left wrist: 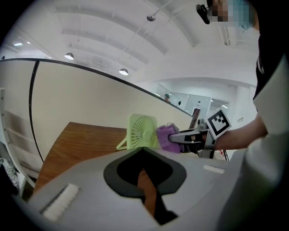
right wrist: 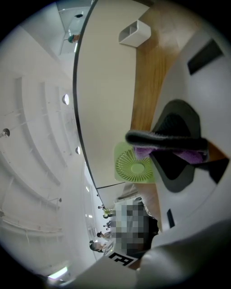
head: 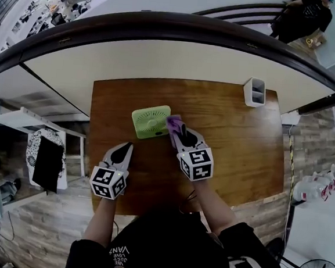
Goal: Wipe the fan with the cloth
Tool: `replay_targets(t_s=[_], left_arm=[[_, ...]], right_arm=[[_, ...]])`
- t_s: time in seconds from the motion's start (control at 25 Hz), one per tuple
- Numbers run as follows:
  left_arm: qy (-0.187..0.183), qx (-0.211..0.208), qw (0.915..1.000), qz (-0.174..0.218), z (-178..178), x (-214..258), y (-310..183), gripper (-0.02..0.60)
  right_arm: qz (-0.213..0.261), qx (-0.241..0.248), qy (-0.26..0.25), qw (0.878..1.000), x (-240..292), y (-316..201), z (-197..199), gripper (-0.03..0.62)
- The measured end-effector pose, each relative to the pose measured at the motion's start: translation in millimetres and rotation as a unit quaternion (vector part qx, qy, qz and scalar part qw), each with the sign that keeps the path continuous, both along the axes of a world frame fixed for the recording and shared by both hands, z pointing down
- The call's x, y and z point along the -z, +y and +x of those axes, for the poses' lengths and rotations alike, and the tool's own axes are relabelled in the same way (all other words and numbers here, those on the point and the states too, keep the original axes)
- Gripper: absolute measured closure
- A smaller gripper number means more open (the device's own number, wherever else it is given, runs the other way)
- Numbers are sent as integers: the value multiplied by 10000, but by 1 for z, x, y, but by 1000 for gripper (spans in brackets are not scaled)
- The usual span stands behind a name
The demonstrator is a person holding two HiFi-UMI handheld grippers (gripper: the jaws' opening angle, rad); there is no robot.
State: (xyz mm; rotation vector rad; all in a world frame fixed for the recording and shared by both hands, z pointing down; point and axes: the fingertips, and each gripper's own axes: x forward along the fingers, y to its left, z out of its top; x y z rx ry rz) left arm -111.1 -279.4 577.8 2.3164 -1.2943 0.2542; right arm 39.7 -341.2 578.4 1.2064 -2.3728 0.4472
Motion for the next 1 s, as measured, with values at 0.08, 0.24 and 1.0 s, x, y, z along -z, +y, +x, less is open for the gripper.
replay_targets(t_s=[0.08, 0.24, 1.0], left_arm=[[7, 4, 10000, 17, 0, 2, 1, 569], [57, 25, 10000, 67, -1, 9, 6, 571], [130, 392, 9991, -6, -24, 15, 37, 571]], right_arm=[[-3, -67, 2, 10000, 0, 0, 4, 510], [67, 98, -35, 9999, 7, 11, -7, 510], [-424, 1275, -28, 9909, -40, 46, -101, 510]])
